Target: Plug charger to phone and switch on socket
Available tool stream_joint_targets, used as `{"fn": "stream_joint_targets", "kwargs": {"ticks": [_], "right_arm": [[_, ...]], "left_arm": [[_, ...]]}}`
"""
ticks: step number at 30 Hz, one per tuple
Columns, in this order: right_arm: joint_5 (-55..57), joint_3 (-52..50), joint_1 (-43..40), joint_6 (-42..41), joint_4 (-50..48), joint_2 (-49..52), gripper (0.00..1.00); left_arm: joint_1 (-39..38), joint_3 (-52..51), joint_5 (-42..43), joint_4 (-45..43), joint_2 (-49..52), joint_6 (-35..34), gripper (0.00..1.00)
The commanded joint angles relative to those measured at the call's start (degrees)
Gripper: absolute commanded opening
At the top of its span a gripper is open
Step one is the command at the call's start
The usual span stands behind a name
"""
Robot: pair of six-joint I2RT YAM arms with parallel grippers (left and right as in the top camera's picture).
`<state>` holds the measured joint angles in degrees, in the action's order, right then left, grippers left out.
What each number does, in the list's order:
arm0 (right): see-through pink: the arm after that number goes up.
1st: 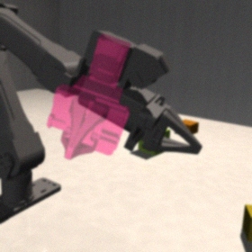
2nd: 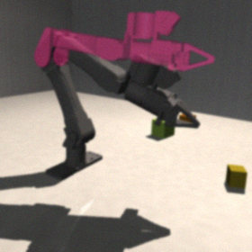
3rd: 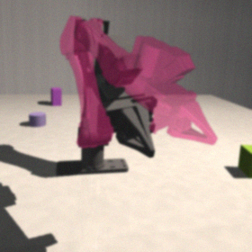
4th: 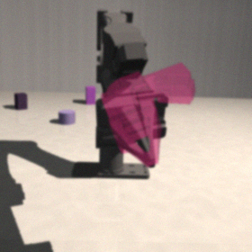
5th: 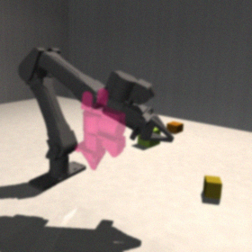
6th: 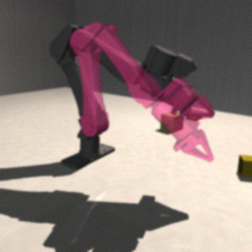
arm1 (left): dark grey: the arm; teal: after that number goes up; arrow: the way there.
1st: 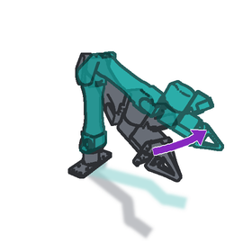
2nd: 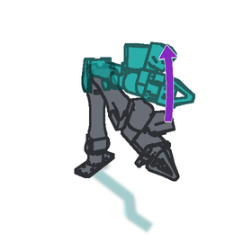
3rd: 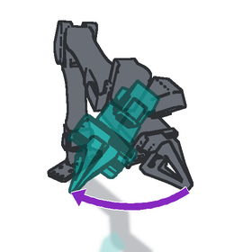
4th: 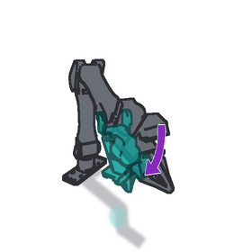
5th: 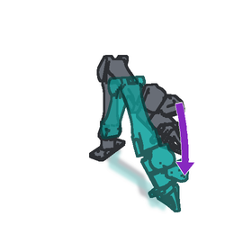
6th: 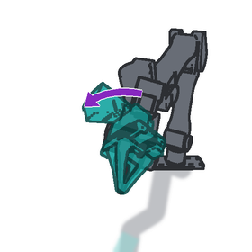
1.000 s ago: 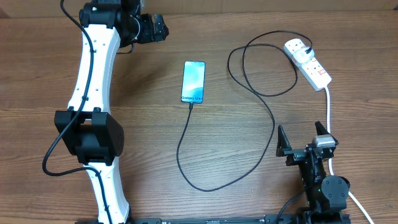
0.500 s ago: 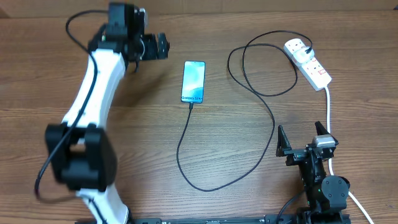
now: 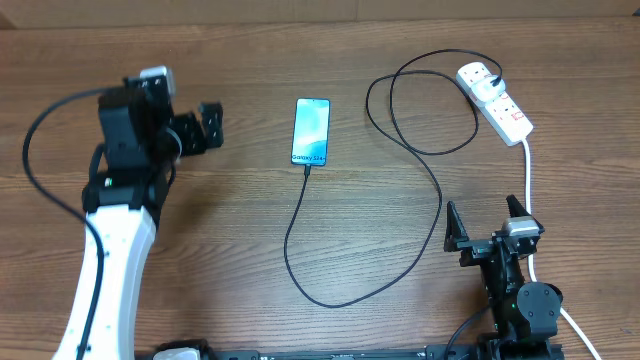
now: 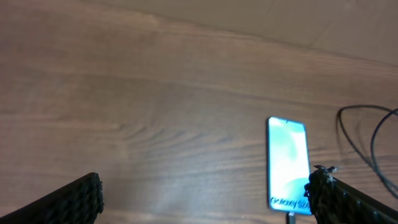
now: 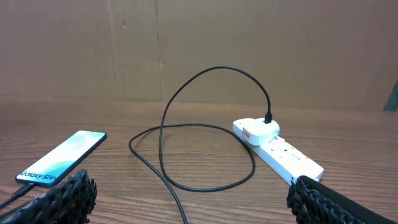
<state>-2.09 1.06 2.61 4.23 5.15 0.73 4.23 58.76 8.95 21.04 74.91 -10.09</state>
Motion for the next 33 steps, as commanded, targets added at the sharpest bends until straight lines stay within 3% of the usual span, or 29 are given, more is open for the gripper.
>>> {"fn": "stream_joint_targets", "kwargs": {"ticks": [1, 11, 25, 33], "right_arm": [[0.55, -0.61, 0.00, -0.39, -0.35, -0.57, 1.00], [0.55, -0.61, 0.00, -0.39, -0.35, -0.57, 1.00], [0.55, -0.61, 0.00, -0.39, -0.33, -0.57, 1.00], [0.55, -0.61, 0.00, -0.39, -0.35, -0.57, 1.00]], "left_arm": [[1.07, -4.11, -0.13, -0.33, -6.34, 1.29, 1.00], [0.96, -17.09, 1.20, -0.28, -26.12, 1.09, 1.00], [0.94, -18.73, 3.21, -1.40, -29.97, 2.21, 1.00], [0.94, -27.74, 3.43, -12.94, -36.94, 2.14, 1.00]]}}
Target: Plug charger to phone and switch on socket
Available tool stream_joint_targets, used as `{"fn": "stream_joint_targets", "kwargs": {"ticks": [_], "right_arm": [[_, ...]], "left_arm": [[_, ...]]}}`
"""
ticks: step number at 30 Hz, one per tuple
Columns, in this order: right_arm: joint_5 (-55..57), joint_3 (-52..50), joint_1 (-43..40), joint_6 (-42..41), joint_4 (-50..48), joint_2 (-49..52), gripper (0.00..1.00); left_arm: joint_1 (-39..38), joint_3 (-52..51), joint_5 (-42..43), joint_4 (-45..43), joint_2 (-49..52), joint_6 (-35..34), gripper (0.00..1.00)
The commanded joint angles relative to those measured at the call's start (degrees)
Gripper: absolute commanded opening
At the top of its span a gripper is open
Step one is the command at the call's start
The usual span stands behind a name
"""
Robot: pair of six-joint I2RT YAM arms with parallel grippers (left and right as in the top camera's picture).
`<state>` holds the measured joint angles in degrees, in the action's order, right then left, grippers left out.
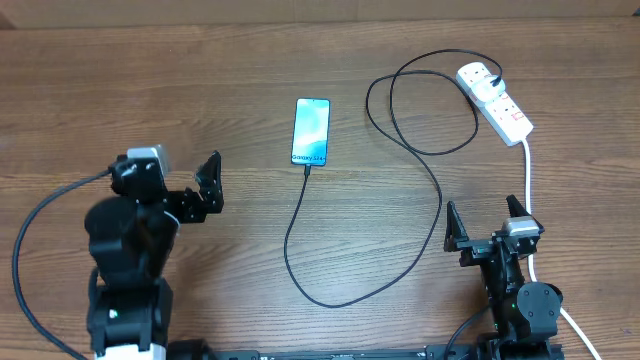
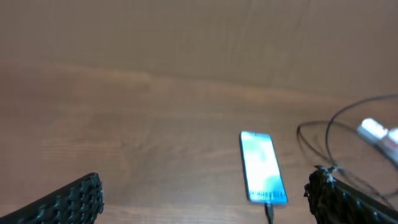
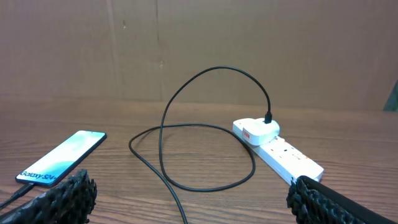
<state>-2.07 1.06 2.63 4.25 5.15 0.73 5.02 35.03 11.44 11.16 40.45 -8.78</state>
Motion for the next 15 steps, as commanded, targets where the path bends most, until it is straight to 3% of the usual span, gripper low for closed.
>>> {"fn": "stream_joint_targets", "kwargs": {"ticks": [1, 8, 15], "right_arm": [[0.52, -0.61, -0.02, -0.42, -0.35, -0.57, 1.00], [0.52, -0.61, -0.02, -0.42, -0.35, -0.57, 1.00], [0.52, -0.61, -0.02, -0.42, -0.35, -0.57, 1.00]], "left_arm": [[0.15, -5.99, 1.62, -6.05, -3.32, 0.83, 1.00], [0.15, -18.47, 3.98, -27.34, -5.44, -0.31, 1.00], [0.15, -21.81, 3.34, -28.76, -9.84, -0.46, 1.00]]}}
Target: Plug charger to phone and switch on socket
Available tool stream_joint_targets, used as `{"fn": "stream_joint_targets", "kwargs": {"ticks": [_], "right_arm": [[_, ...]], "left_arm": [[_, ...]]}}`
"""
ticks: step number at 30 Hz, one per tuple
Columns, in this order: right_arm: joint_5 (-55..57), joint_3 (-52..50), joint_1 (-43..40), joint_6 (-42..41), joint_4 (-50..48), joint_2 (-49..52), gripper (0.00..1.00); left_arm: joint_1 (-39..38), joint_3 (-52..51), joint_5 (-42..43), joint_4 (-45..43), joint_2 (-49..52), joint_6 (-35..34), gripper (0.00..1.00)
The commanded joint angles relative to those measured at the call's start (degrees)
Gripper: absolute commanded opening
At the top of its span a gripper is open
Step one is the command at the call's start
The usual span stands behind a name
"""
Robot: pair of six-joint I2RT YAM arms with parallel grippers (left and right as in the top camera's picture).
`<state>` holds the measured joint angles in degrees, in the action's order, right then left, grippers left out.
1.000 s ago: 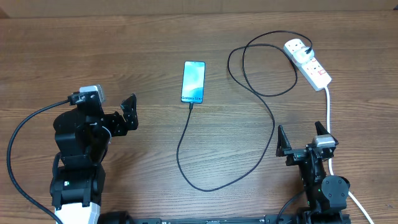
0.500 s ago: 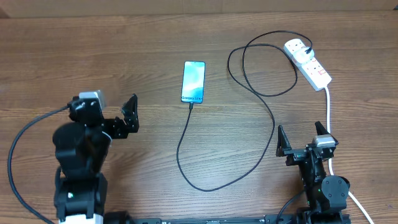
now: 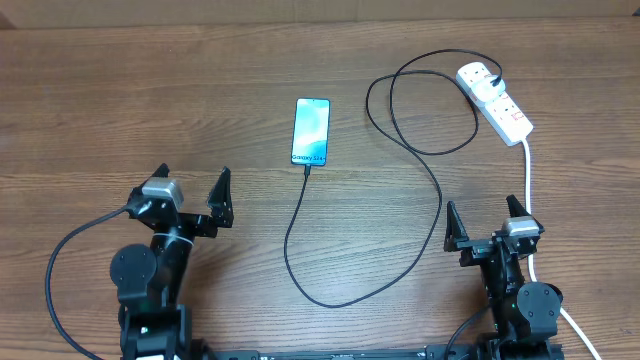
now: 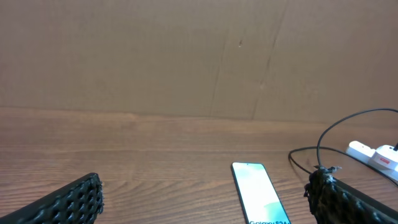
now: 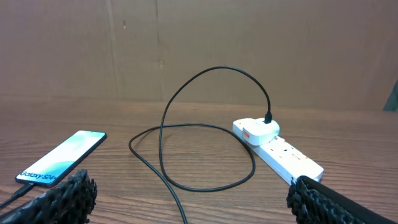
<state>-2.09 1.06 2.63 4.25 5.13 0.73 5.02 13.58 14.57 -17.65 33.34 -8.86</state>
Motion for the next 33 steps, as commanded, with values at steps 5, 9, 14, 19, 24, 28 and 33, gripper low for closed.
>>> {"fn": "stream_joint_targets", "kwargs": {"ticks": [5, 9, 14, 19, 24, 28, 33], "right_arm": [[0.52, -0.61, -0.02, -0.42, -0.33, -0.57, 1.00], [0.55, -0.61, -0.02, -0.42, -0.31, -0.57, 1.00], [0.55, -0.61, -0.02, -0.42, -0.33, -0.57, 1.00], [0.55, -0.61, -0.02, -0.42, -0.31, -0.57, 1.00], [0.55, -0.61, -0.02, -0.42, -0.33, -0.57, 1.00], [0.55, -0.61, -0.02, -0.42, -0.33, -0.57, 1.00], [0.55, -0.61, -0.02, -0.42, -0.33, -0.57, 1.00]], "left_arm": [[0.15, -0.42, -1.22, 5.46, -7.76, -0.35, 1.00], [0.15, -2.27, -1.25, 6.58, -11.74, -0.35, 1.00], [0.17, -8.70, -1.49, 2.25, -17.33, -0.35, 1.00], [0.17, -12.96, -1.81, 0.24, -22.95, -0.35, 1.00], [0.17, -13.33, -2.78, 5.22, -28.83, -0.35, 1.00], [0.22, -13.33, -3.34, 11.67, -33.00, -0.20, 1.00], [0.20, -13.33, -4.68, 16.70, -33.20, -0.35, 1.00]]}}
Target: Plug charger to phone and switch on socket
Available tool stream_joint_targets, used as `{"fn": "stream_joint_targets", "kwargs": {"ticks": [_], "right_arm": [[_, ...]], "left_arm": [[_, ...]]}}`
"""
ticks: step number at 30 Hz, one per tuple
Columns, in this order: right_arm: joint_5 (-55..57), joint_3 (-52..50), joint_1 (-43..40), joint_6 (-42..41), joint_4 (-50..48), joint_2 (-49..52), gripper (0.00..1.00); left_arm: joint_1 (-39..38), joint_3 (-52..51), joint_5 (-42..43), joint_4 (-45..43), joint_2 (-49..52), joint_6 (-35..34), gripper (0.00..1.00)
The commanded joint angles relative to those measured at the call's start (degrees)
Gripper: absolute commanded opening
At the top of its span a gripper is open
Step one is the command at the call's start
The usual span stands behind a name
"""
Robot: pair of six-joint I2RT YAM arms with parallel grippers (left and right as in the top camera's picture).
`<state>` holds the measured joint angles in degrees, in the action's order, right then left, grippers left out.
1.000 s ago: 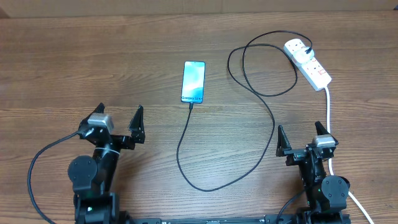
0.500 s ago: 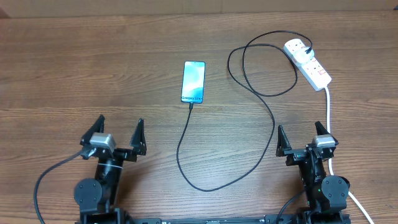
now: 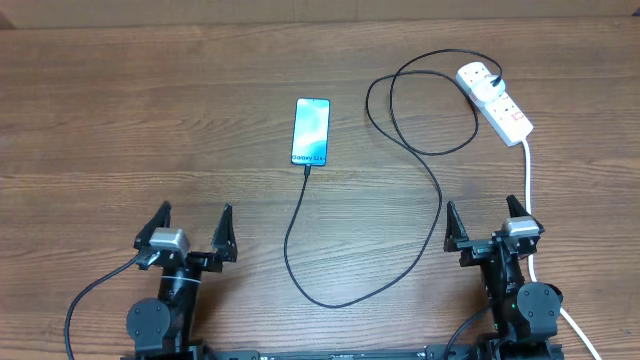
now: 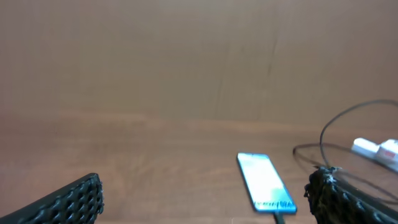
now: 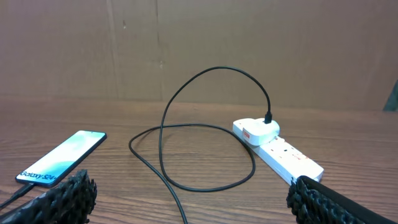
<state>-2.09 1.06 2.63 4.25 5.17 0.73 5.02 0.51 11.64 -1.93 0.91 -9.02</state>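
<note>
A phone [image 3: 311, 131] with a lit blue screen lies face up mid-table; the black charger cable [image 3: 300, 235] is plugged into its near end. The cable loops right to a white plug in the white socket strip [image 3: 496, 101] at the far right. In the right wrist view the phone [image 5: 61, 157] is at the left and the strip [image 5: 280, 154] at the right. In the left wrist view the phone [image 4: 263, 182] lies ahead, right of centre. My left gripper [image 3: 190, 228] stands open at the near left. My right gripper [image 3: 488, 222] stands open at the near right. Neither holds anything.
A brown cardboard wall [image 5: 199, 43] closes off the far side of the wooden table [image 3: 130, 120]. The strip's white lead [image 3: 527, 175] runs down past my right gripper to the near edge.
My left arm has drawn further back toward the near edge and its gripper now points level across the table. The phone, cable, strip and right arm are unchanged.
My left gripper was open far out at the left of the phone. It then stood nearer the front edge at each later moment, ending folded at the near left. The phone stayed lit with the cable in it. My right arm never moved.
</note>
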Motion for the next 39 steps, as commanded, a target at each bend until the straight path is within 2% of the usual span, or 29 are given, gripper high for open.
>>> {"fn": "stream_joint_targets", "kwargs": {"ticks": [1, 4, 17, 21, 26, 33, 39], "right_arm": [[0.55, -0.61, -0.02, -0.42, -0.37, -0.57, 1.00], [0.55, -0.61, -0.02, -0.42, -0.35, -0.57, 1.00], [0.55, -0.61, -0.02, -0.42, -0.37, -0.57, 1.00], [0.55, -0.61, -0.02, -0.42, -0.37, -0.57, 1.00], [0.55, -0.61, -0.02, -0.42, -0.37, -0.57, 1.00], [0.55, -0.61, -0.02, -0.42, -0.37, -0.57, 1.00], [0.55, -0.61, -0.02, -0.42, -0.37, -0.57, 1.00]], "left_arm": [[0.20, -0.26, -2.21, 2.23, -0.76, -0.17, 1.00], [0.17, -0.26, -4.13, 5.84, -0.74, 0.13, 1.00], [0.04, -0.26, -4.68, 5.90, -0.76, 11.10, 1.00], [0.04, -0.26, -5.44, 5.97, -0.76, 9.51, 1.00], [-0.52, -0.26, -6.45, 6.01, -0.76, 3.41, 1.00], [-2.43, -0.28, -17.27, 6.01, -0.76, 4.31, 1.00], [-2.49, -0.31, -19.98, 5.77, -0.76, 5.40, 1.00]]}}
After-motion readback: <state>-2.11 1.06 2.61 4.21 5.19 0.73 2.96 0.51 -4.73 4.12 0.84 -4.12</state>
